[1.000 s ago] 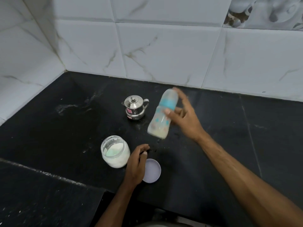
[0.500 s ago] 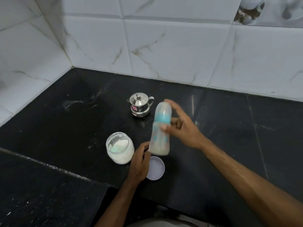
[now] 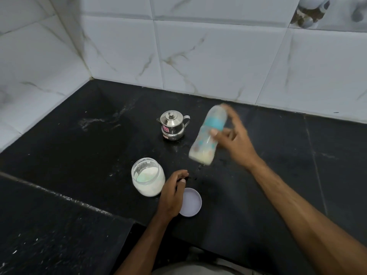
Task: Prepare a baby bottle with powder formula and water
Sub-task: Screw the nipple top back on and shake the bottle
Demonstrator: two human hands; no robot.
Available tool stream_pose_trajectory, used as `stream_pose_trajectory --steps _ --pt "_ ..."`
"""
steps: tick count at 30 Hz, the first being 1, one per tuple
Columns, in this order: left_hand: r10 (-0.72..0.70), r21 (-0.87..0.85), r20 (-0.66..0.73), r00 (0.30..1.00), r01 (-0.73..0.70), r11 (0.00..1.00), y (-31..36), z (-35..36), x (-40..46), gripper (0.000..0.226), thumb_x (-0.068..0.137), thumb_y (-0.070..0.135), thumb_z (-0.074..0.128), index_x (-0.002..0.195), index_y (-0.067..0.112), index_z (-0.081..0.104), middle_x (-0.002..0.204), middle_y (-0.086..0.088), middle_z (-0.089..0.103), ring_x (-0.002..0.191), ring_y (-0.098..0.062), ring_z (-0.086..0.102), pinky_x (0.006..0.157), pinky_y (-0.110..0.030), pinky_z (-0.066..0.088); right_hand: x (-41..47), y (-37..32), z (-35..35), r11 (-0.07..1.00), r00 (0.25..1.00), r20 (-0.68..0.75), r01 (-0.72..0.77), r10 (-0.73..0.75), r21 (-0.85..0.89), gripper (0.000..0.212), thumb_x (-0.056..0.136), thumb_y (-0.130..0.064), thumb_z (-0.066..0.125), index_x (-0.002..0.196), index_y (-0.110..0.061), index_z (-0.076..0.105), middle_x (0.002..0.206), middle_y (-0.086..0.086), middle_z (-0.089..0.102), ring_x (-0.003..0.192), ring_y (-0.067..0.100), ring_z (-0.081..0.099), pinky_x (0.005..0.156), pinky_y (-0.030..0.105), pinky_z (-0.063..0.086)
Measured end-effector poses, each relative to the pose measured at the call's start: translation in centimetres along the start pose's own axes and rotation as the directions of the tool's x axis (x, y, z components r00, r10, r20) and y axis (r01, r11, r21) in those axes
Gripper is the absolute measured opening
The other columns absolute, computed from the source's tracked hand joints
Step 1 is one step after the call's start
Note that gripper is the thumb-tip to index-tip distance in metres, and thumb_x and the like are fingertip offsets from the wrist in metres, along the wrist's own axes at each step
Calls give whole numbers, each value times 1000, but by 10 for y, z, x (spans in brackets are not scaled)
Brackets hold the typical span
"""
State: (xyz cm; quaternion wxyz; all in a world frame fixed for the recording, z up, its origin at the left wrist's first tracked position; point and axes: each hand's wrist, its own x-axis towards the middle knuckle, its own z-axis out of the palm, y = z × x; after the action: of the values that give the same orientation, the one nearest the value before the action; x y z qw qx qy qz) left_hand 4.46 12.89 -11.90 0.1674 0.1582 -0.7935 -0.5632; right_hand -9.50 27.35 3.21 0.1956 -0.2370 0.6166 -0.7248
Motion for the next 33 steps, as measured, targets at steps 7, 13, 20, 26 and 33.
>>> stream_pose_trajectory --steps 7,13,20,26,33 --pt "4 -1 12 1000 -4 1000 0 0 0 25 93 16 43 111 25 58 109 11 65 102 -4 60 86 -16 46 -21 17 7 982 951 275 -95 137 -161 79 81 -13 69 145 -31 26 111 11 70 102 25 70 80 38 59" --pt "-14 7 -3 1000 14 1000 -1 0 -2 31 90 19 42 116 22 58 113 8 65 108 -2 59 92 -15 44 -4 7 2 997 995 -102 24 -16 79 75 84 -18 65 147 -25 24 101 1 74 98 26 71 75 39 60" --pt "16 11 5 1000 -16 1000 -1 -1 -2 29 92 16 43 112 30 57 111 11 64 105 -3 59 89 -15 44 -17 13 6 997 992 108 -63 68 -49 75 82 -15 68 144 -29 28 106 5 73 99 24 71 75 33 59" --pt "-1 3 2 1000 1 1000 0 -1 0 27 94 12 45 109 30 58 108 10 66 102 -4 61 86 -18 47 -24 15 8 994 977 187 -93 102 -54 75 83 -12 68 144 -31 28 110 10 70 100 26 71 75 36 59" --pt "-5 14 -1 1000 5 1000 -3 1 -1 32 91 19 41 118 21 58 115 8 65 110 -6 59 94 -21 46 -7 8 0 997 995 -93 -18 24 69 75 84 -18 65 147 -26 25 102 -2 74 99 26 71 75 42 60"
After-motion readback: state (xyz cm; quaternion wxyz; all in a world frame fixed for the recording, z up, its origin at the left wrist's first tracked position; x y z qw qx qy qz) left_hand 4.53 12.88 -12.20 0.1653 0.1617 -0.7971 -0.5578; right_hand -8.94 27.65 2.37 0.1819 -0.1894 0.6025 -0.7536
